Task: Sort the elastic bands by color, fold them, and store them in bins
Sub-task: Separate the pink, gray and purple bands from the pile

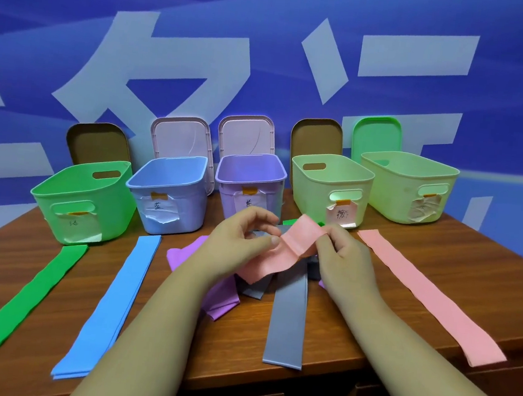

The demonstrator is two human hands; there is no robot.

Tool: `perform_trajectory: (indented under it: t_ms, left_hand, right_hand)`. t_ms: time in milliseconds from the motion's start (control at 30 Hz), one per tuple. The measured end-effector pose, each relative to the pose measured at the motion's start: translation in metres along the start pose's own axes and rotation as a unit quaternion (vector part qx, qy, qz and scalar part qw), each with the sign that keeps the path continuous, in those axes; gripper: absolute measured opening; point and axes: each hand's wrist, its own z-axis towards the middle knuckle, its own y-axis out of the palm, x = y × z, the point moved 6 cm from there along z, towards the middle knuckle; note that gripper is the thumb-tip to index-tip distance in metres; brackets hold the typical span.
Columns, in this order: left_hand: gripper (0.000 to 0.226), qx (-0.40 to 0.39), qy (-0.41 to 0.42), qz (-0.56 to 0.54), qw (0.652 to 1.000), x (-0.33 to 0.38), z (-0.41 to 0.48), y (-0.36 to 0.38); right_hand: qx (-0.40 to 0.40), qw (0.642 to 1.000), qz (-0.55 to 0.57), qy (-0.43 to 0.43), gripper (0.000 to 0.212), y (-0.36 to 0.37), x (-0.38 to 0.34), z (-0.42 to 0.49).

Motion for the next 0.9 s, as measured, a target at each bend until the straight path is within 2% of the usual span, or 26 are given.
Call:
perform_trajectory:
  t_ms: [133, 300, 533, 700, 900]
  left_hand:
    - [0.045, -0.029, 0.053, 0.086, 0.994, 0.007, -0.004, 0.011]
    - [0.030, -0.032, 0.081, 0.168, 0.982, 0.010, -0.005, 0.018]
    - [0.015, -0.015, 0.101, 0.165, 0.981, 0.011, -0.004, 0.017]
    - [0.009, 0.015, 0.160, 0.166, 0.973, 0.021, -0.005, 0.014]
    - [0.010, 0.100, 0.199, 0.155, 0.962, 0.046, 0.000, -0.001]
  right_hand:
    - [-0.023, 1.000, -0.013, -0.010, 0.022, 0.004, -0.002, -0.001]
    - [-0.030, 0.999, -0.018, -0.016, 0.024, 0.004, -0.004, -0.002]
    - [-0.027, 0.999, -0.018, -0.017, 0.025, 0.005, -0.003, -0.001]
    - [-0.036, 0.999, -0.025, -0.012, 0.023, 0.004, -0.003, -0.001]
    - [-0.053, 0.998, 0.007, -0.031, 0.022, 0.006, -0.004, -0.001]
